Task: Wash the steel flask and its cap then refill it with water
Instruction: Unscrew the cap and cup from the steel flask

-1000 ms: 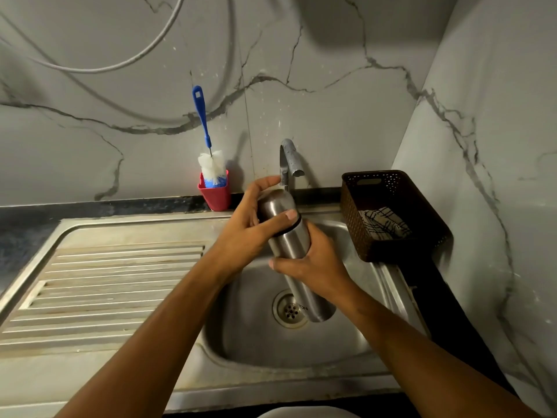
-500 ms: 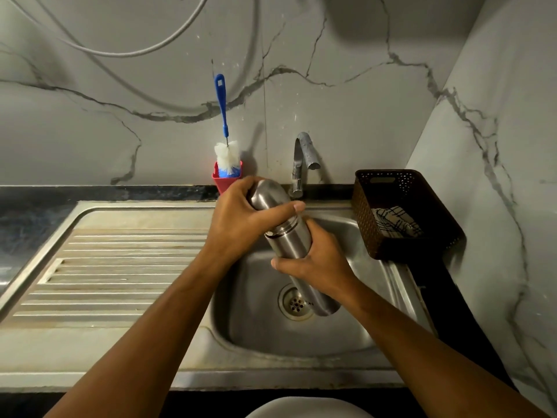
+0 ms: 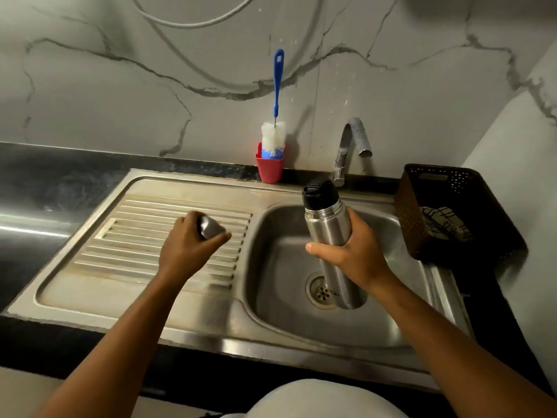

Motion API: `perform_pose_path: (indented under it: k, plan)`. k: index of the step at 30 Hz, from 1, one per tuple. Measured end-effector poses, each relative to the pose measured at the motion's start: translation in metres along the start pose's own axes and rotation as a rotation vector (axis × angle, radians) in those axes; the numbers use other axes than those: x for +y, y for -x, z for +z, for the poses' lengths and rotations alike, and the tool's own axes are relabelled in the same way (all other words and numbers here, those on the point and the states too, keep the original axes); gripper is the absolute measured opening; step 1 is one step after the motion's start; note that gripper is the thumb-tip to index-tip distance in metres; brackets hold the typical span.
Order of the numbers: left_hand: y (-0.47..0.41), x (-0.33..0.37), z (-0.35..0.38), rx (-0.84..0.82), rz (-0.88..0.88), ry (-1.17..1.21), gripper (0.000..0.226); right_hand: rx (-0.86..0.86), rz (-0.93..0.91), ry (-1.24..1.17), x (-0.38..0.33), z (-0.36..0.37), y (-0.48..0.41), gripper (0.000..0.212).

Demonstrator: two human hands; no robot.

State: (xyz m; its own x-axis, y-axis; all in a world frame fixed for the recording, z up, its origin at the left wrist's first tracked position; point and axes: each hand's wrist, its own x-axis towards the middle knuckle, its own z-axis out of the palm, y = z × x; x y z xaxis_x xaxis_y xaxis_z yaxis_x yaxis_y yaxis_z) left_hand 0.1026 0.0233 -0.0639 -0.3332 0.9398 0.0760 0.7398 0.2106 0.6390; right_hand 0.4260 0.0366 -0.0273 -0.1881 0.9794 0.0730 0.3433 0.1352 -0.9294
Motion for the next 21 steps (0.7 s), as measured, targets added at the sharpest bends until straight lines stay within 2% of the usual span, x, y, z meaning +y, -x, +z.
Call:
perform_pose_path:
  k: [3, 7, 14, 18, 19, 21]
  plan:
    - [0.012, -0.038, 0.008, 0.002, -0.085, -0.179, 0.065, -0.029, -0.012, -0.023, -0.003, 0.006, -0.002, 0.05]
    - [0.022, -0.068, 0.017, -0.015, -0.146, -0.291, 0.069, -0.062, -0.025, -0.034, -0.004, 0.013, -0.003, 0.052]
    - [0.037, -0.071, 0.031, -0.033, -0.098, -0.376, 0.076, -0.084, -0.032, -0.042, -0.002, 0.017, -0.004, 0.054]
    - [0.038, -0.059, 0.029, -0.002, -0.077, -0.472, 0.089, -0.079, -0.025, -0.04, 0.0, 0.014, -0.002, 0.055]
    - [0.038, -0.048, 0.027, 0.03, -0.042, -0.459, 0.091, -0.08, -0.02, -0.04, 0.0, 0.014, -0.002, 0.056]
    - [0.035, -0.013, 0.023, 0.114, 0.098, -0.248, 0.084, -0.078, -0.008, -0.041, 0.001, 0.013, -0.002, 0.056]
